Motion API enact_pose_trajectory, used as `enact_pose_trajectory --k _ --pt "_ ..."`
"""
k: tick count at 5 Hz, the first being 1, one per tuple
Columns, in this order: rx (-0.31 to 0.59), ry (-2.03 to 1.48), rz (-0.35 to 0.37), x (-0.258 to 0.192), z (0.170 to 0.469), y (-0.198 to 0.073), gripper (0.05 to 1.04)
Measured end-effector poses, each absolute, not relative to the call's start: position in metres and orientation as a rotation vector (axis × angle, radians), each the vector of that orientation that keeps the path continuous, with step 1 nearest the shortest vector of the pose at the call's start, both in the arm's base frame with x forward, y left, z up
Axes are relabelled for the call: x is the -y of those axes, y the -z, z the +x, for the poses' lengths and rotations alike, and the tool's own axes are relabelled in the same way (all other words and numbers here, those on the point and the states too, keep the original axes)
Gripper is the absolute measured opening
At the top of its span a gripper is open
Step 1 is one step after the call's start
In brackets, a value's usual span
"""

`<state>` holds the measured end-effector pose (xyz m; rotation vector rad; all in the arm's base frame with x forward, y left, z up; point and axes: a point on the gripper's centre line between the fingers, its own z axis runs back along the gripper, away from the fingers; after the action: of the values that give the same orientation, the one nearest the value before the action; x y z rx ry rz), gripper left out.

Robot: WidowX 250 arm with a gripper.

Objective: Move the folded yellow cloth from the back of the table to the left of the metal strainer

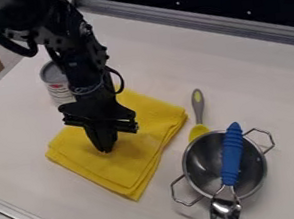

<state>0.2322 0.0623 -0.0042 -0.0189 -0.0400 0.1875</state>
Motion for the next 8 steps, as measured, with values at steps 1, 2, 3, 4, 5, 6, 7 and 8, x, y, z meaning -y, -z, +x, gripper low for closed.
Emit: enact_pose_trajectory --k 1,2,3,4,5,6,7,8 --pt "0.006 -0.192 -0.035 -0.061 0.228 0.002 0.053" --pt "-0.022 -0.175 -0.031 -0.056 0.214 0.006 0.053" --pt "0.005 -0.183 -0.038 -0.054 0.214 -0.001 0.053" --pt "-0.007 -0.204 -0.044 -0.053 0.215 -0.003 0.073" --pt "0.004 -0.223 -0.038 -0.053 0.218 -0.004 0.217" --pt "0.006 -0.264 -0.012 -0.057 0.226 -0.009 0.459" --pt "-0.051 -0.300 -0.014 -0.061 0.225 -0.018 0.756" --pt "-0.039 -0.309 -0.023 -0.063 0.231 -0.033 0.987"
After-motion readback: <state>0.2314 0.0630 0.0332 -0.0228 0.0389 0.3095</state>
